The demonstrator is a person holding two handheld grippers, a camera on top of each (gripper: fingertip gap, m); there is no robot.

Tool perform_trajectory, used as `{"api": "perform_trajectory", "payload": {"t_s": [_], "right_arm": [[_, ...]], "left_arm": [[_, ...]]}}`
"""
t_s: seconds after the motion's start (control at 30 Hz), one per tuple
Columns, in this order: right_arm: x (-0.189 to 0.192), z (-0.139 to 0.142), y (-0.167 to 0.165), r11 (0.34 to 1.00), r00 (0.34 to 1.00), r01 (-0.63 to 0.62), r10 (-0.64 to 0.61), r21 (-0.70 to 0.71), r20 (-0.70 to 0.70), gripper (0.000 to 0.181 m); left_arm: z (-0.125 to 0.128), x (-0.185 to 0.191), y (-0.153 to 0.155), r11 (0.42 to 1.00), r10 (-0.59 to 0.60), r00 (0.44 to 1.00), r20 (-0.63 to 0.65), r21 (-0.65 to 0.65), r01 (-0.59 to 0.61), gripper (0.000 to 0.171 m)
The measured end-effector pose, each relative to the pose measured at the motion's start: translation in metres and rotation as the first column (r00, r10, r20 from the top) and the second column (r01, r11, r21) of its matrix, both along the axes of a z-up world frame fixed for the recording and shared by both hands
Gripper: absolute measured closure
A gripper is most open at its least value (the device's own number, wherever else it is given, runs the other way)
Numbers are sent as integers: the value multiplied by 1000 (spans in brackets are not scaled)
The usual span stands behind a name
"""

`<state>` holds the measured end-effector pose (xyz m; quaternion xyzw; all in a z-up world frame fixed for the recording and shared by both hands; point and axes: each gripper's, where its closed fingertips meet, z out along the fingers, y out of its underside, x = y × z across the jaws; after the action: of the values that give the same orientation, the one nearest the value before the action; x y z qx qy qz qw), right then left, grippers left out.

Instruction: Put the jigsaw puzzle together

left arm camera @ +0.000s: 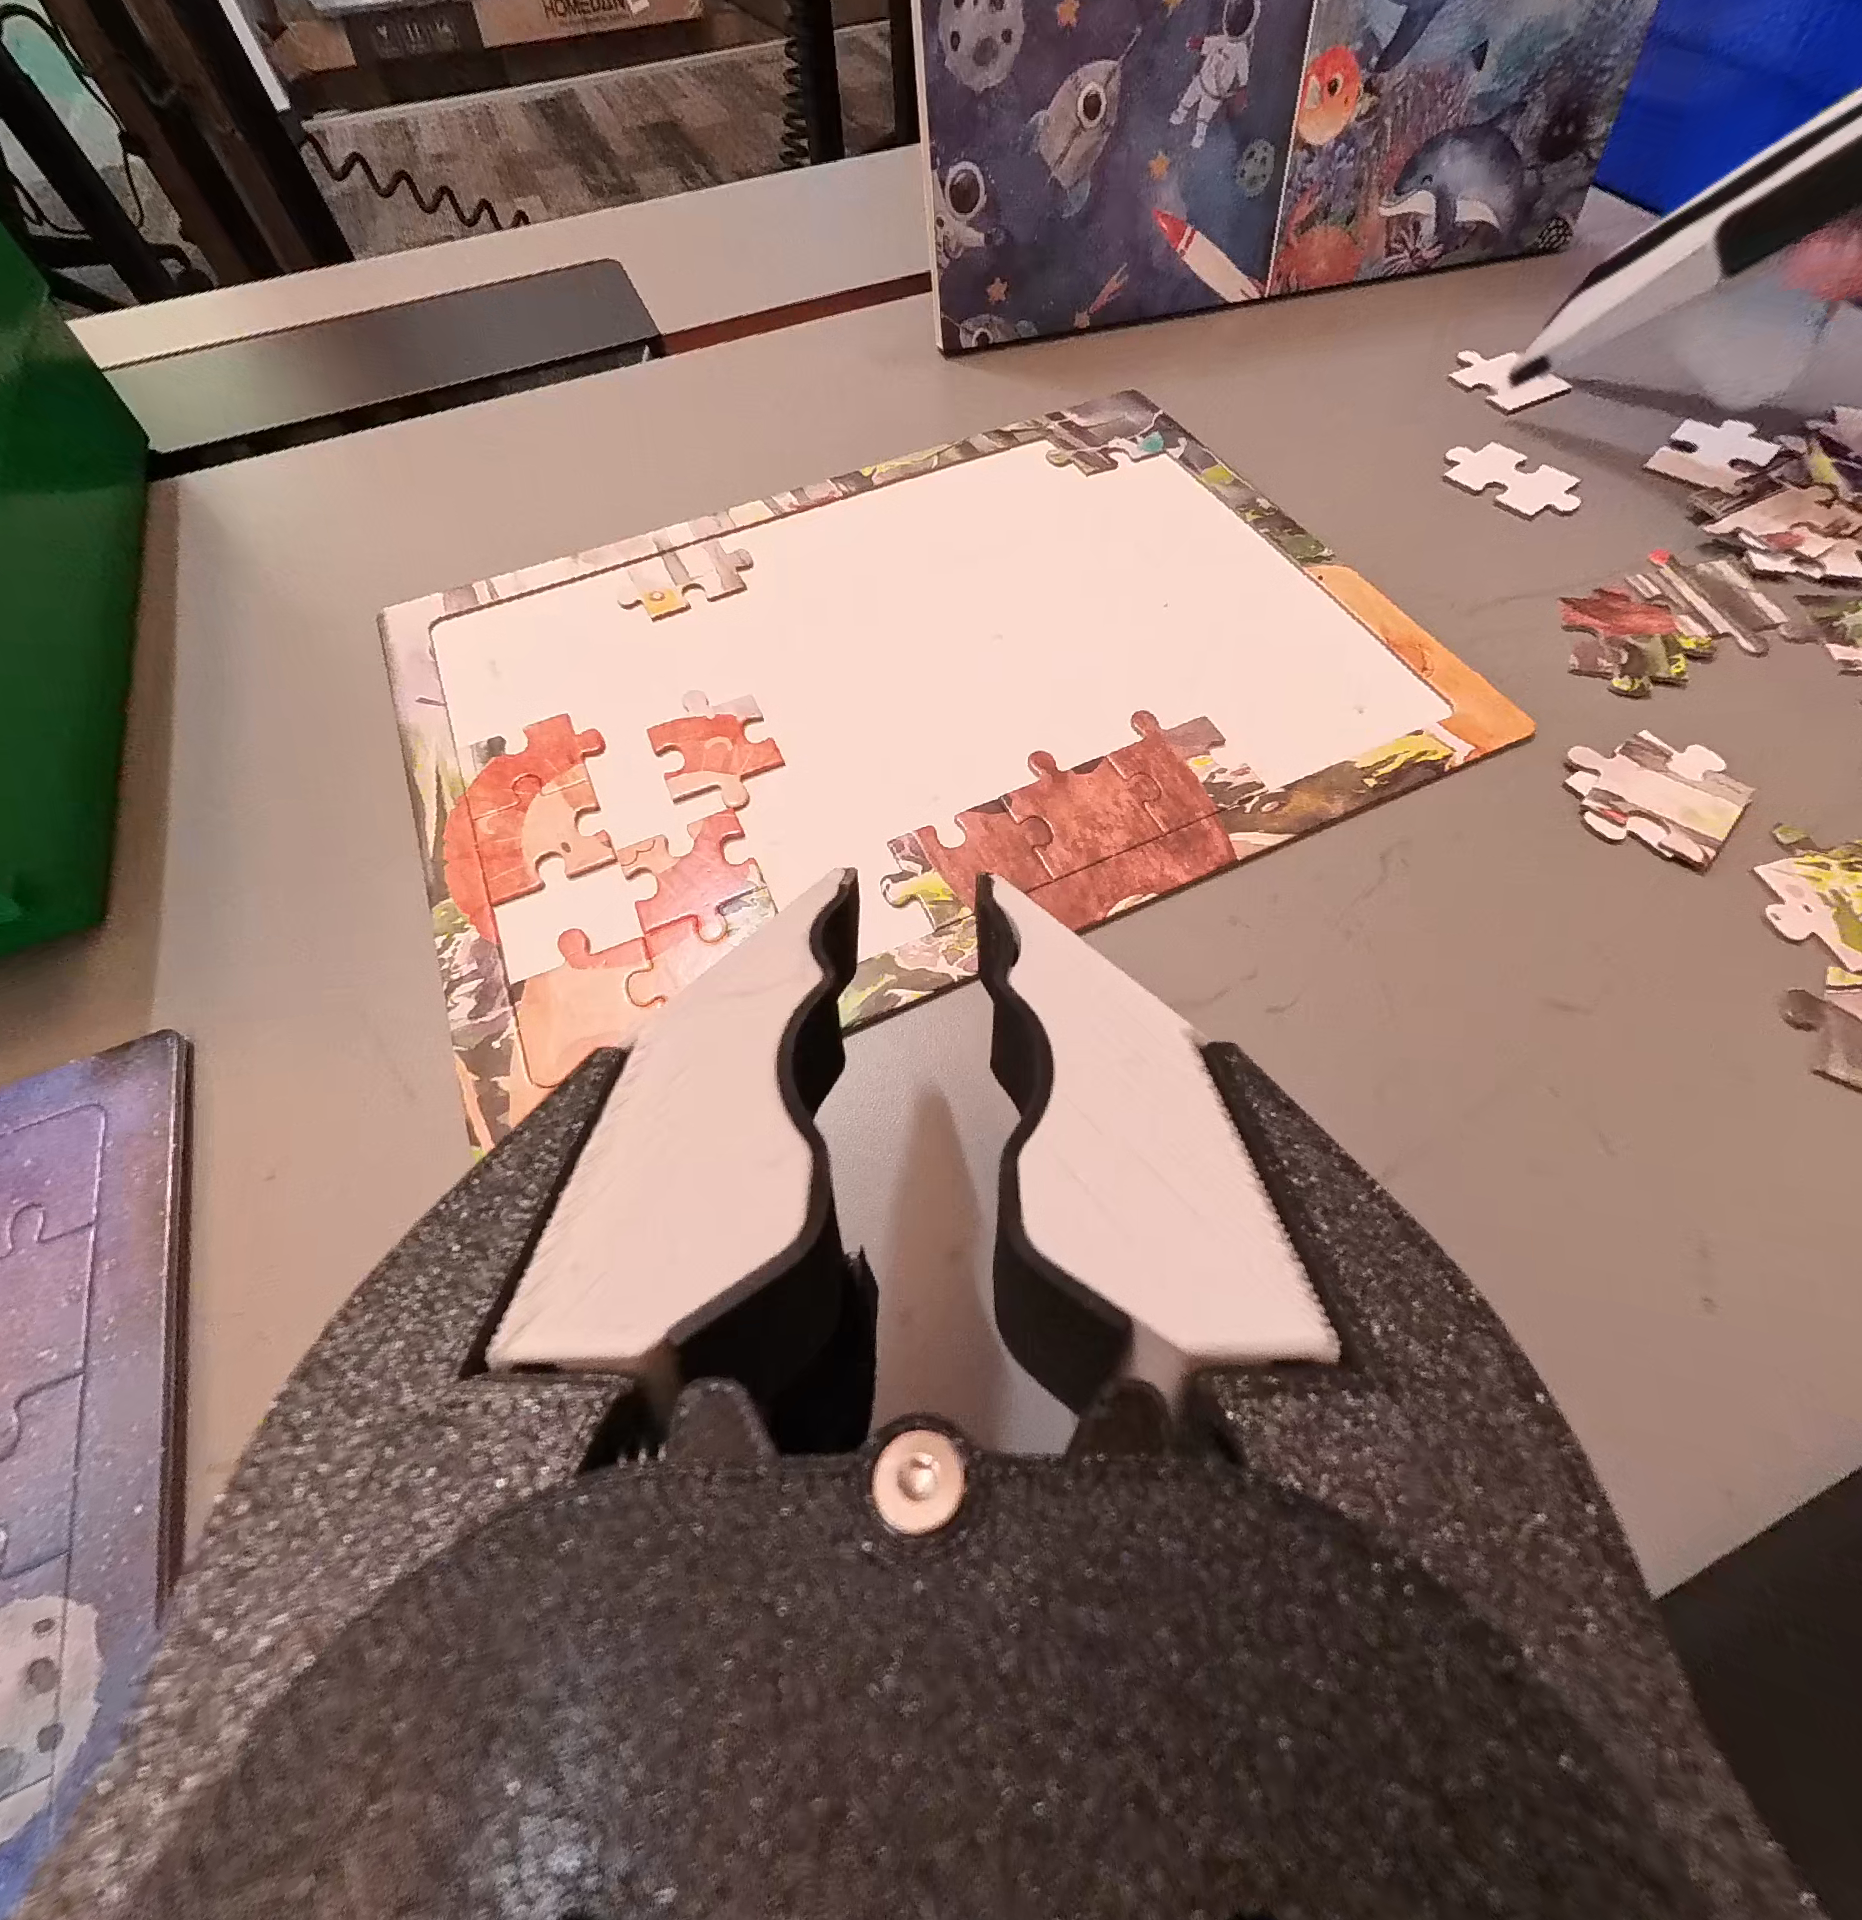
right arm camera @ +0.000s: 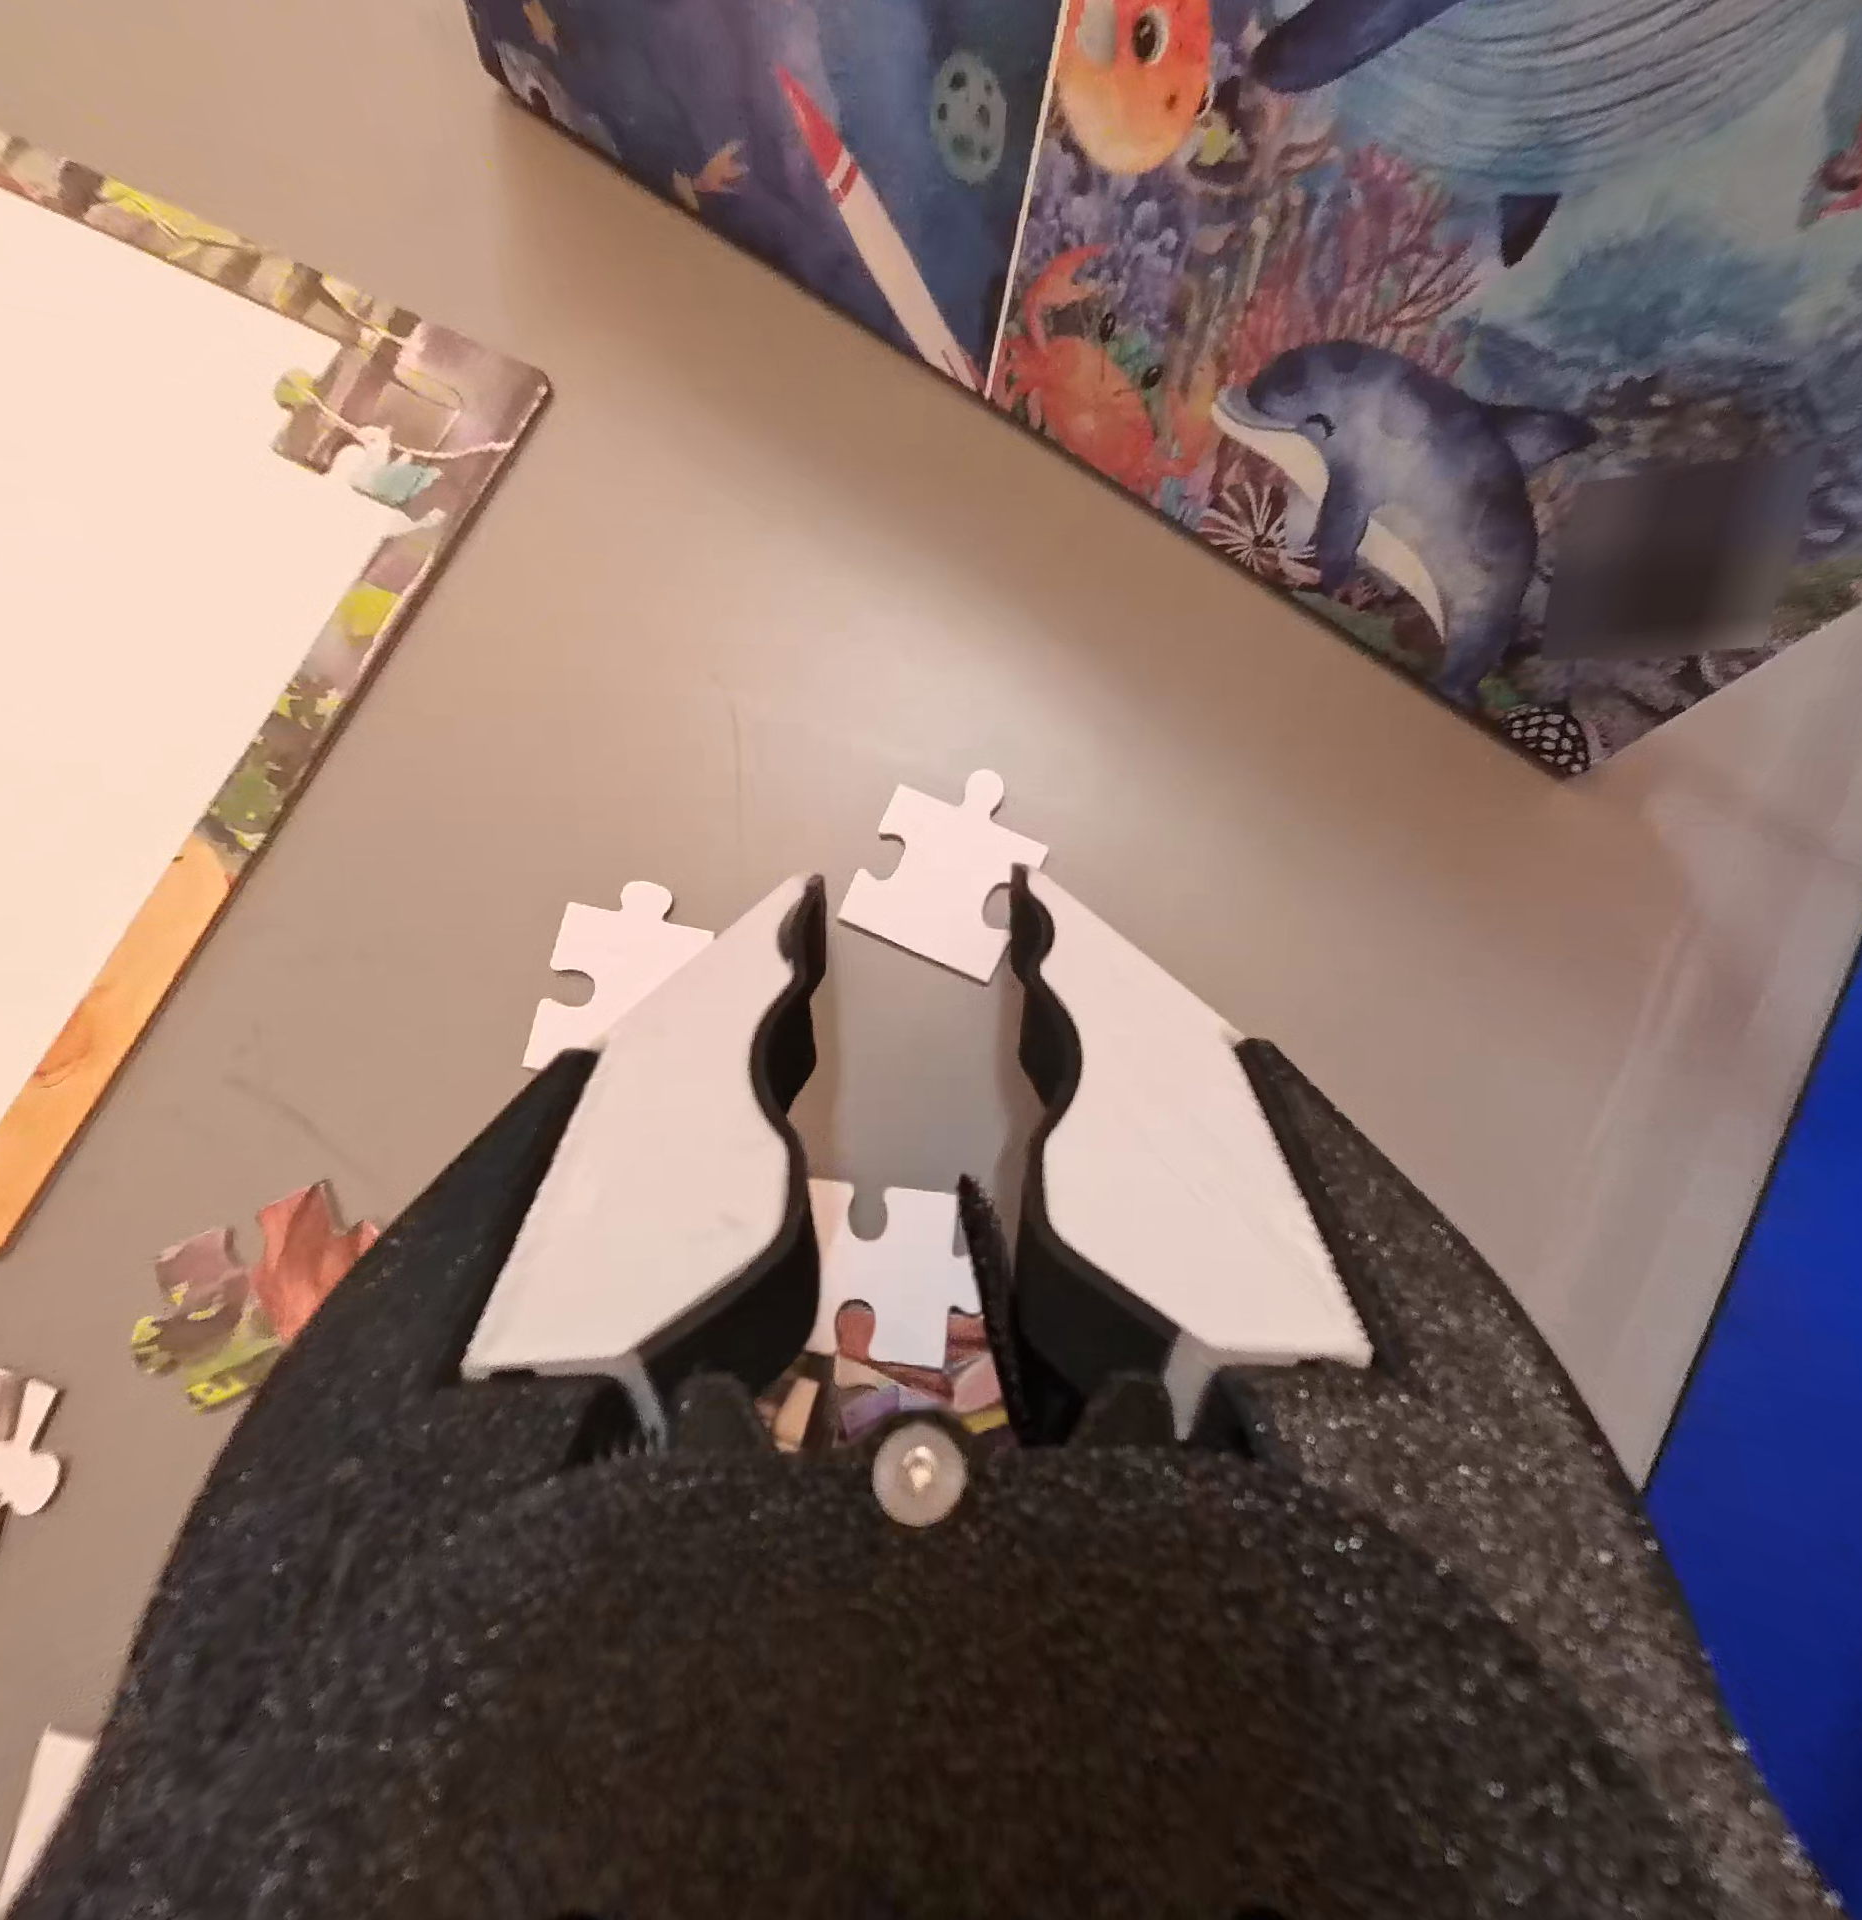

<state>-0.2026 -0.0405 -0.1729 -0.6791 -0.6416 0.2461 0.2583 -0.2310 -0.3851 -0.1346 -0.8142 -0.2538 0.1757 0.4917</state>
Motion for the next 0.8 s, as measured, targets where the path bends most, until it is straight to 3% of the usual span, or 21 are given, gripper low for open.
{"api": "perform_trajectory", "payload": {"t_s": [0.1, 0.23, 0.3, 0.5, 0.57, 0.63, 0.67, 0.7, 0.73, 0.8], "right_arm": [[0, -9, 0, 999, 1000, 15, -16, 35, 22, 145], [5, -11, 5, 998, 998, 64, -64, -19, 17, 140], [5, -11, 8, 996, 996, 84, -84, -31, 4, 146], [4, -11, 9, 998, 998, 55, -55, -20, 17, 148], [6, -8, 4, 997, 999, 34, -34, -69, 1, 148], [2, 9, -17, 973, 995, -48, 26, -224, -100, 148], [1, 23, -34, 931, 985, -107, 50, -348, -168, 148], [0, 43, -55, 848, 964, -196, 74, -492, -257, 148], [4, 68, -78, 711, 932, -308, 91, -632, -352, 148], [19, 122, -116, 337, 846, -520, 75, -785, -528, 149]], "left_arm": [[0, 0, 0, 1000, 0, 1000, 1, 4, 0, 150], [1, 1, 1, 1000, -7, 1000, -5, 4, 7, 150], [1, 1, 1, 1000, -7, 1000, -4, 2, 7, 150], [1, 0, 0, 1000, -3, 1000, -5, 2, 3, 150], [1, 0, 0, 1000, -1, 1000, -4, 3, 1, 150], [1, 0, 0, 1000, 1, 1000, -1, 5, -1, 150], [1, -1, 0, 1000, 2, 1000, -1, 5, -2, 150], [1, -1, 0, 1000, 2, 1000, 0, 5, -2, 150], [1, -1, 0, 1000, 2, 1000, 0, 5, -2, 150], [2, 0, 1, 1000, -3, 1000, -3, 10, 3, 150]]}}
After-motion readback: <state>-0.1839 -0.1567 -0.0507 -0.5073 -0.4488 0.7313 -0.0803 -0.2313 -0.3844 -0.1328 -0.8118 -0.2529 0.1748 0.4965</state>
